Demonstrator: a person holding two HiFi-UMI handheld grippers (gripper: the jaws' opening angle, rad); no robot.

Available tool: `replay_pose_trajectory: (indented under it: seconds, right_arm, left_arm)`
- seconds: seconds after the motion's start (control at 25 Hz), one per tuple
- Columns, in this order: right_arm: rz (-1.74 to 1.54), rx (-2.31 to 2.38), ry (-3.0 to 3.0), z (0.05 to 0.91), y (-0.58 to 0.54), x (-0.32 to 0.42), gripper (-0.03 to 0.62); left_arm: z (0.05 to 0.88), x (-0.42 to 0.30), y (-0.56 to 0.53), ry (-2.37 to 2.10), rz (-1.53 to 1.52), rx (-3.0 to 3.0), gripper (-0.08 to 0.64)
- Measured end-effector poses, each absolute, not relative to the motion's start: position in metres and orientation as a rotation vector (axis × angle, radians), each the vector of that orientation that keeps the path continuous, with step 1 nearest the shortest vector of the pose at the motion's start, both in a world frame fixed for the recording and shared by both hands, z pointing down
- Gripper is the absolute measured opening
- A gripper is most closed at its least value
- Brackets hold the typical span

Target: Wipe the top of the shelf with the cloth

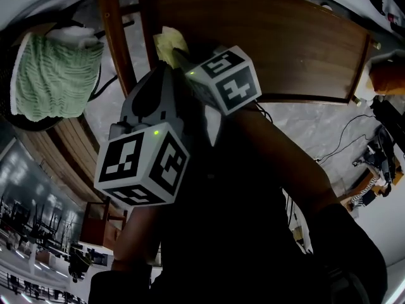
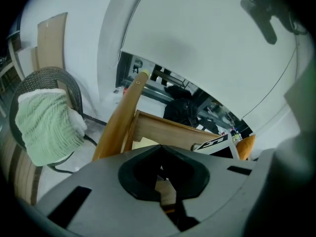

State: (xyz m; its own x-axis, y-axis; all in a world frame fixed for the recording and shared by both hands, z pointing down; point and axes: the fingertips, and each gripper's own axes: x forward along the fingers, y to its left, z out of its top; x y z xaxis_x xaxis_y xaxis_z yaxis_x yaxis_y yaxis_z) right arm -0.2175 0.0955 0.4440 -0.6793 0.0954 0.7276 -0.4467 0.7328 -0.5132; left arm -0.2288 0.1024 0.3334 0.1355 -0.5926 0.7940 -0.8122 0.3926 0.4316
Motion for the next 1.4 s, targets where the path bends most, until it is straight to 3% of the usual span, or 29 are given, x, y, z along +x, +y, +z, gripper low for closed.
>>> replay_pose_trajectory:
  seconds: [0.56, 1.4]
  right_arm:
    - [0.889, 0.399, -2.125, 0.443, 0.054, -0.125, 0.041]
    - [0.897, 0.644, -2.086, 0.430, -0.020, 0.052, 0.041]
  left_arm:
    - [0.369, -0.162, 0.072, -1.511, 0.373, 1.339, 0.011]
    - [0.401, -0.003, 0.004, -1.375, 0.497, 1.459, 0.011]
